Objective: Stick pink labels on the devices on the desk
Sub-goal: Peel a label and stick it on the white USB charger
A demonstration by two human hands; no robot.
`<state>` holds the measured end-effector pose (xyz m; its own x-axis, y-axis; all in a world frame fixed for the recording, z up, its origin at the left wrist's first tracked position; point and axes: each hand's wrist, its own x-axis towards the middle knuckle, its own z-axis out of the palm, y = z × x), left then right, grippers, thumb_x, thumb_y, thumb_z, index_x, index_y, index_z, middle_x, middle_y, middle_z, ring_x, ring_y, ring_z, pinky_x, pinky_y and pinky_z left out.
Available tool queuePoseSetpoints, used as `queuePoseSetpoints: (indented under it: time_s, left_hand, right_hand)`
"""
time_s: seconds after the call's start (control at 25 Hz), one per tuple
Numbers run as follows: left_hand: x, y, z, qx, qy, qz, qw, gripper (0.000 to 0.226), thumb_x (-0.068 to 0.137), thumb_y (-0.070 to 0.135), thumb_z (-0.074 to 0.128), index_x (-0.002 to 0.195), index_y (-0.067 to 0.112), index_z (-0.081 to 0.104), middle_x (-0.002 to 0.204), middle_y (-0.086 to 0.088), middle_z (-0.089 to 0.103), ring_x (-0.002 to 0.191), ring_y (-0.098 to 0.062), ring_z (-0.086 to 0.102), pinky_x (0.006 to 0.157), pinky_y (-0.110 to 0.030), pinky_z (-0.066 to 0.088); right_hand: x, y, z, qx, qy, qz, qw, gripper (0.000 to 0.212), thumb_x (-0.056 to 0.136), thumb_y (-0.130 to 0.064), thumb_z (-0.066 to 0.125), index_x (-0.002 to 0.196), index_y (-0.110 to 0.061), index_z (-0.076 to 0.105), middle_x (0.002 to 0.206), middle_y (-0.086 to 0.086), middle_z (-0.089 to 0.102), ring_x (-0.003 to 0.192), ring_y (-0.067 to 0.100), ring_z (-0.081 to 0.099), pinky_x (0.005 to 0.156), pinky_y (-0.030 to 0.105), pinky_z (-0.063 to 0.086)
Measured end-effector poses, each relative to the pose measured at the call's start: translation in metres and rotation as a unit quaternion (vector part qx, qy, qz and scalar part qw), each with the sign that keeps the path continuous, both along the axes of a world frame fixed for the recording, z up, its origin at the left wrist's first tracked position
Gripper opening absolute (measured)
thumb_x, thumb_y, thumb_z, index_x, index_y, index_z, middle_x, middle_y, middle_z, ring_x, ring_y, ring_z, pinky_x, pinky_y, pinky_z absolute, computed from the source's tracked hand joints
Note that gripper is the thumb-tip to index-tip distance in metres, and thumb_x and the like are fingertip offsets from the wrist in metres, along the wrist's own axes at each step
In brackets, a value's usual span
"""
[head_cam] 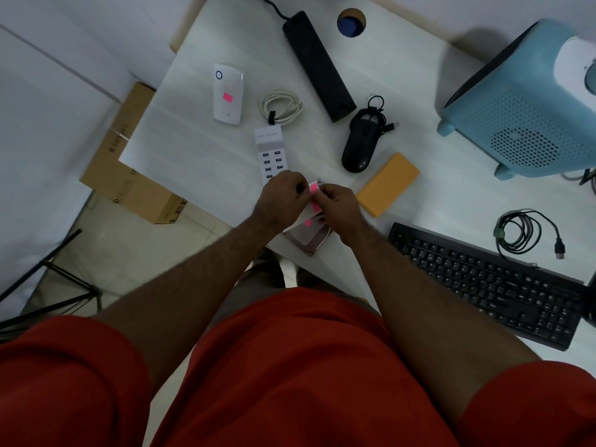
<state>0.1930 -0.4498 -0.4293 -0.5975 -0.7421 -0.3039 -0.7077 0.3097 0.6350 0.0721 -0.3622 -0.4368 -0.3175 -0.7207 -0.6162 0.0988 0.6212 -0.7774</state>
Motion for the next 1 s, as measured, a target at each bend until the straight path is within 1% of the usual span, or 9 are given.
queuePoseSetpoints:
  time_s: [0.12, 0.28, 0.4, 0.52, 0.64, 0.72, 0.76, 0.84, 1.0]
  left_hand:
    - [0.000, -0.003, 0.003, 0.022, 0.012, 0.024, 0.999, 0.018, 0.091, 0.016, 0.057, 0.084, 0.003, 0.066, 0.081, -0.010, 0.066, 0.075, -0.017, 0.056, 0.069, -0.031, 0.045]
    - [-0.001, -0.004, 0.006, 0.050, 0.020, 0.072, 0.996, 0.014, 0.091, 0.013, 0.056, 0.084, 0.003, 0.064, 0.082, -0.008, 0.064, 0.076, -0.017, 0.054, 0.067, -0.024, 0.037]
    - [0.002, -0.005, 0.001, 0.101, 0.027, 0.128, 0.986, 0.015, 0.092, 0.013, 0.056, 0.089, 0.002, 0.064, 0.088, -0.012, 0.066, 0.084, -0.024, 0.059, 0.072, -0.032, 0.048]
    - [0.004, -0.002, -0.002, 0.137, 0.027, 0.179, 0.974, 0.017, 0.093, 0.017, 0.056, 0.093, 0.002, 0.064, 0.095, -0.015, 0.067, 0.093, -0.030, 0.062, 0.080, -0.039, 0.053]
    - [0.007, 0.000, 0.000, 0.108, 0.037, 0.204, 0.972, 0.018, 0.092, 0.018, 0.058, 0.092, 0.001, 0.065, 0.094, -0.014, 0.068, 0.092, -0.027, 0.061, 0.081, -0.035, 0.050]
    - [0.010, 0.000, 0.001, 0.097, 0.036, 0.204, 0.973, 0.018, 0.092, 0.018, 0.059, 0.090, 0.001, 0.065, 0.092, -0.013, 0.068, 0.091, -0.027, 0.062, 0.082, -0.035, 0.051]
    - [0.011, 0.000, 0.001, 0.099, 0.034, 0.201, 0.974, 0.017, 0.091, 0.018, 0.059, 0.089, 0.002, 0.065, 0.091, -0.012, 0.068, 0.091, -0.028, 0.062, 0.082, -0.036, 0.051]
    - [0.012, 0.001, 0.001, 0.102, 0.031, 0.194, 0.975, 0.017, 0.091, 0.019, 0.060, 0.087, 0.003, 0.065, 0.089, -0.011, 0.068, 0.091, -0.028, 0.062, 0.082, -0.036, 0.051]
    - [0.012, 0.001, 0.004, 0.093, 0.026, 0.196, 0.976, 0.016, 0.090, 0.019, 0.061, 0.084, 0.005, 0.065, 0.094, -0.012, 0.069, 0.099, -0.025, 0.061, 0.085, -0.035, 0.051]
  right_hand:
    - [0.001, -0.003, 0.001, 0.003, 0.005, -0.005, 1.000, 0.023, 0.100, -0.024, 0.057, 0.099, -0.007, 0.073, 0.084, 0.008, 0.069, 0.069, 0.015, 0.063, 0.056, 0.025, 0.053]
    - [0.002, -0.006, 0.001, 0.014, 0.013, -0.012, 1.000, 0.029, 0.098, -0.029, 0.062, 0.095, -0.002, 0.073, 0.085, 0.018, 0.068, 0.069, 0.019, 0.063, 0.056, 0.029, 0.053]
    - [0.001, -0.009, -0.001, 0.043, 0.045, -0.006, 0.998, 0.026, 0.096, -0.022, 0.060, 0.093, 0.000, 0.073, 0.080, 0.016, 0.067, 0.064, 0.020, 0.061, 0.062, 0.038, 0.055]
    - [0.001, -0.009, -0.005, 0.074, 0.094, 0.018, 0.993, 0.028, 0.090, -0.022, 0.060, 0.079, 0.002, 0.070, 0.072, 0.020, 0.063, 0.063, 0.030, 0.059, 0.063, 0.046, 0.054]
    - [-0.002, -0.004, -0.008, 0.117, 0.140, 0.050, 0.982, 0.030, 0.087, -0.024, 0.060, 0.061, -0.011, 0.056, 0.060, 0.005, 0.052, 0.063, 0.027, 0.053, 0.056, 0.034, 0.038]
    - [-0.002, 0.001, -0.009, 0.129, 0.171, 0.076, 0.974, 0.020, 0.087, -0.025, 0.059, 0.069, -0.016, 0.061, 0.068, 0.001, 0.058, 0.073, 0.026, 0.058, 0.059, 0.029, 0.036]
    - [-0.001, 0.003, -0.009, 0.128, 0.187, 0.084, 0.970, 0.012, 0.087, -0.025, 0.060, 0.082, -0.016, 0.067, 0.080, 0.003, 0.064, 0.081, 0.027, 0.061, 0.062, 0.029, 0.039]
    - [0.002, 0.007, -0.011, 0.120, 0.217, 0.082, 0.965, 0.025, 0.086, -0.023, 0.063, 0.109, -0.015, 0.069, 0.105, 0.008, 0.069, 0.095, 0.028, 0.064, 0.072, 0.031, 0.046]
    - [0.004, 0.012, -0.012, 0.095, 0.267, 0.058, 0.957, 0.041, 0.084, -0.016, 0.066, 0.124, -0.013, 0.063, 0.121, 0.015, 0.062, 0.110, 0.034, 0.058, 0.087, 0.042, 0.052]
